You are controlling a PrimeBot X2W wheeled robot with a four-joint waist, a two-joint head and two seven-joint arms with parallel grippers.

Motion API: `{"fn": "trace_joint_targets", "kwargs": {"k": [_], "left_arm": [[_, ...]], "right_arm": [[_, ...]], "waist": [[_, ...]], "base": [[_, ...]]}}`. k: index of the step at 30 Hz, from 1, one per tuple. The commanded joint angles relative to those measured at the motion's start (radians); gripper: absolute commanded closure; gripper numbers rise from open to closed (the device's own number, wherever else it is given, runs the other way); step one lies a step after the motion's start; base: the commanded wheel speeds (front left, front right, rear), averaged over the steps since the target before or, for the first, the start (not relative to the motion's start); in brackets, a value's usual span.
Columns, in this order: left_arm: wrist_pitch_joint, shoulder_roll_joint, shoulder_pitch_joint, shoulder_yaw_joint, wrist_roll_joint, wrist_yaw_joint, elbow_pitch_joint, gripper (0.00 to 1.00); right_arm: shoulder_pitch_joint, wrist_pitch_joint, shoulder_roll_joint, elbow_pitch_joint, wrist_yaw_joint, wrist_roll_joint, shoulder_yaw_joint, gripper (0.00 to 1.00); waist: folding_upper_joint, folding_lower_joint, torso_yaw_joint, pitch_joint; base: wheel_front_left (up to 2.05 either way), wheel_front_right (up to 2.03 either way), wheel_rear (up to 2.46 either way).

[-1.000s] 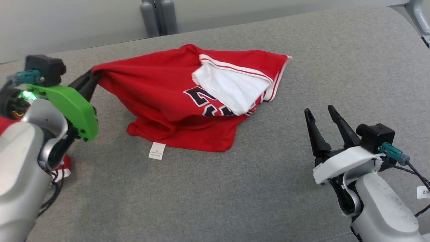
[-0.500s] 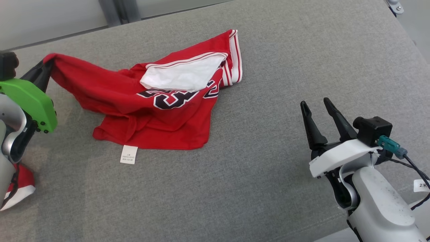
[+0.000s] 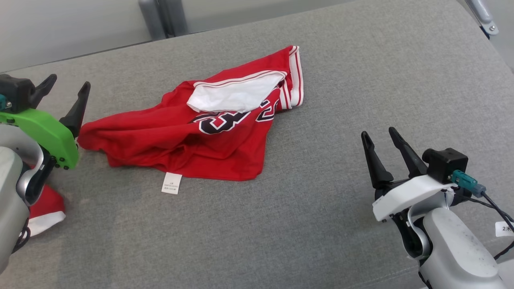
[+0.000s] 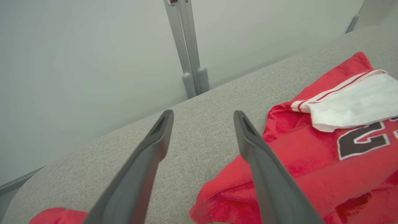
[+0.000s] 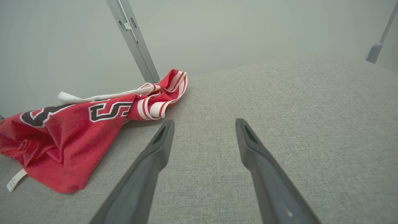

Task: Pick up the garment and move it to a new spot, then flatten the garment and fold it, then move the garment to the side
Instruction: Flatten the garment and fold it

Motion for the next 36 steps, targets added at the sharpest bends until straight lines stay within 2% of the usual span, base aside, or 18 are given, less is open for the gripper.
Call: {"fn": "trace_joint_targets", "kwargs": {"k": [1, 4, 8, 11, 15, 18, 20, 22, 29, 36], "left_arm": [[-0.025, 0.001, 0.021, 0.005, -0.010, 0.000, -0.012, 0.00], [-0.076, -0.017, 0.067, 0.015, -0.017, 0.033, -0.068, 0.00], [-0.113, -0.032, 0.163, 0.034, -0.030, 0.109, -0.189, 0.00], [-0.128, -0.052, 0.266, 0.040, -0.047, 0.176, -0.308, 0.00], [-0.146, -0.076, 0.391, 0.080, -0.039, 0.294, -0.467, 0.00], [-0.151, -0.109, 0.485, 0.152, -0.004, 0.381, -0.585, 0.00], [-0.151, -0.143, 0.554, 0.217, 0.030, 0.414, -0.657, 0.00], [-0.151, -0.173, 0.623, 0.264, 0.074, 0.420, -0.705, 0.00], [-0.151, -0.240, 0.703, 0.299, 0.149, 0.359, -0.712, 0.00], [-0.151, -0.310, 0.696, 0.294, 0.182, 0.295, -0.664, 0.00]], "right_arm": [[0.018, -0.003, -0.005, 0.002, 0.000, -0.003, 0.000, 0.00], [0.034, -0.003, -0.010, 0.005, 0.000, -0.005, -0.001, 0.00], [0.049, -0.003, -0.012, 0.000, 0.000, -0.009, -0.005, 0.00], [0.061, -0.003, -0.010, -0.005, 0.000, -0.012, -0.007, 0.00], [0.075, -0.003, -0.005, -0.021, 0.000, -0.015, -0.020, 0.00], [0.087, -0.003, -0.004, -0.043, 0.000, -0.019, -0.037, 0.00], [0.095, -0.003, -0.001, -0.063, 0.000, -0.025, -0.050, 0.00], [0.105, -0.003, 0.002, -0.082, 0.000, -0.034, -0.058, 0.00], [0.061, -0.003, -0.034, -0.086, 0.000, -0.057, -0.001, 0.00], [-0.100, 0.013, -0.087, 0.019, 0.000, -0.028, 0.172, 0.00]], "waist": [[0.0000, -0.0001, 0.044, -0.041], [0.0000, -0.0001, 0.073, -0.066], [0.0000, -0.0001, 0.102, -0.082], [0.0000, -0.0001, 0.115, -0.085], [0.0000, -0.0001, 0.129, -0.086], [0.0000, -0.0001, 0.137, -0.083], [0.0000, -0.0001, 0.140, -0.083], [0.0000, -0.0001, 0.143, -0.087], [0.0000, -0.0001, 0.189, -0.087], [0.0000, -0.0001, 0.239, -0.067]], "base": [[0.00, 0.00, 0.00], [0.00, 0.00, 0.00], [0.00, 0.00, 0.00], [0.00, 0.00, 0.00], [0.00, 0.00, 0.00], [0.00, 0.00, 0.00], [0.00, 0.00, 0.00], [0.00, 0.00, 0.00], [0.00, 0.00, 0.00], [0.00, 0.00, 0.00]]}}
